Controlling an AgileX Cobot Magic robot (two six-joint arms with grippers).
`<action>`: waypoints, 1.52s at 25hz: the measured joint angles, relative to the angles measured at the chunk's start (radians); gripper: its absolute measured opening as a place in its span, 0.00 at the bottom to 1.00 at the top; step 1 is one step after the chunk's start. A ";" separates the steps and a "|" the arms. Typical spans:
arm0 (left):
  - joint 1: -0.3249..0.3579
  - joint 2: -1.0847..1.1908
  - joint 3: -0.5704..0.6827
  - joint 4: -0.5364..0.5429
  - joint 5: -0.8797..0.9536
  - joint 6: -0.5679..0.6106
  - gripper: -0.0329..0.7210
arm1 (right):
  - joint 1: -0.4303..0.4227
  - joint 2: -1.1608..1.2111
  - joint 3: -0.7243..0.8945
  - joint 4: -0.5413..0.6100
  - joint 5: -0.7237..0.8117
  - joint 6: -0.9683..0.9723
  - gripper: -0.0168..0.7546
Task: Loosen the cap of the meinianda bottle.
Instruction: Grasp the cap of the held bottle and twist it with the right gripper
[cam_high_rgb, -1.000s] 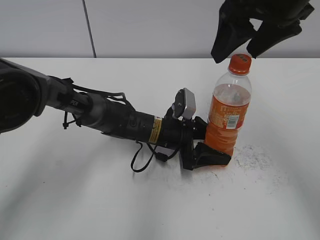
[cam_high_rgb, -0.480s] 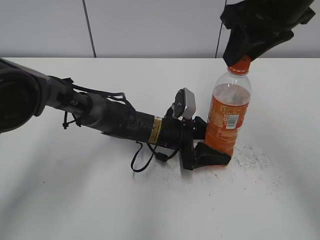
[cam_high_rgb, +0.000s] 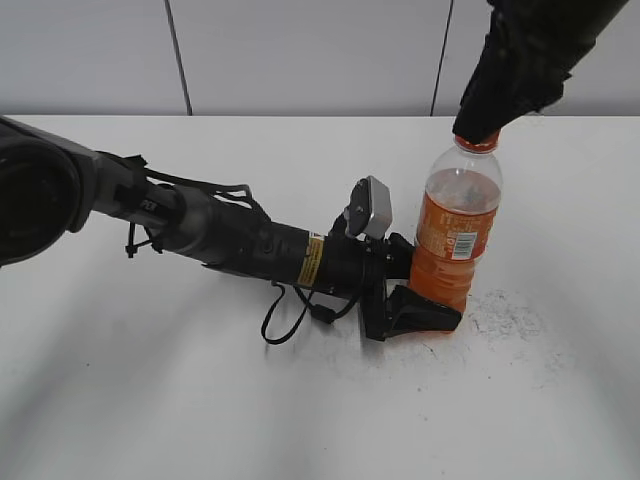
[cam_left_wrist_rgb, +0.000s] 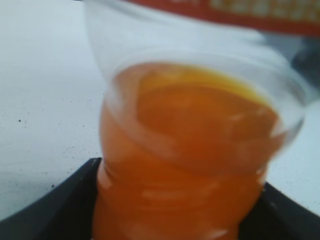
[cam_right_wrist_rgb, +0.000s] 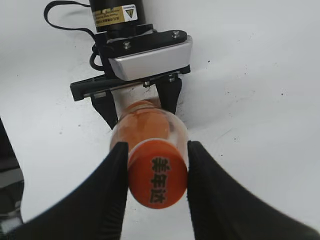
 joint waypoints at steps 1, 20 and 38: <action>0.000 0.000 0.000 0.001 0.000 0.000 0.79 | 0.000 0.000 0.000 0.004 0.000 0.047 0.38; 0.000 0.000 0.000 0.002 -0.001 -0.002 0.79 | -0.001 0.000 0.000 -0.035 -0.004 0.916 0.36; 0.000 0.000 0.000 0.003 -0.001 -0.002 0.79 | -0.001 0.001 -0.001 -0.017 -0.003 0.713 0.72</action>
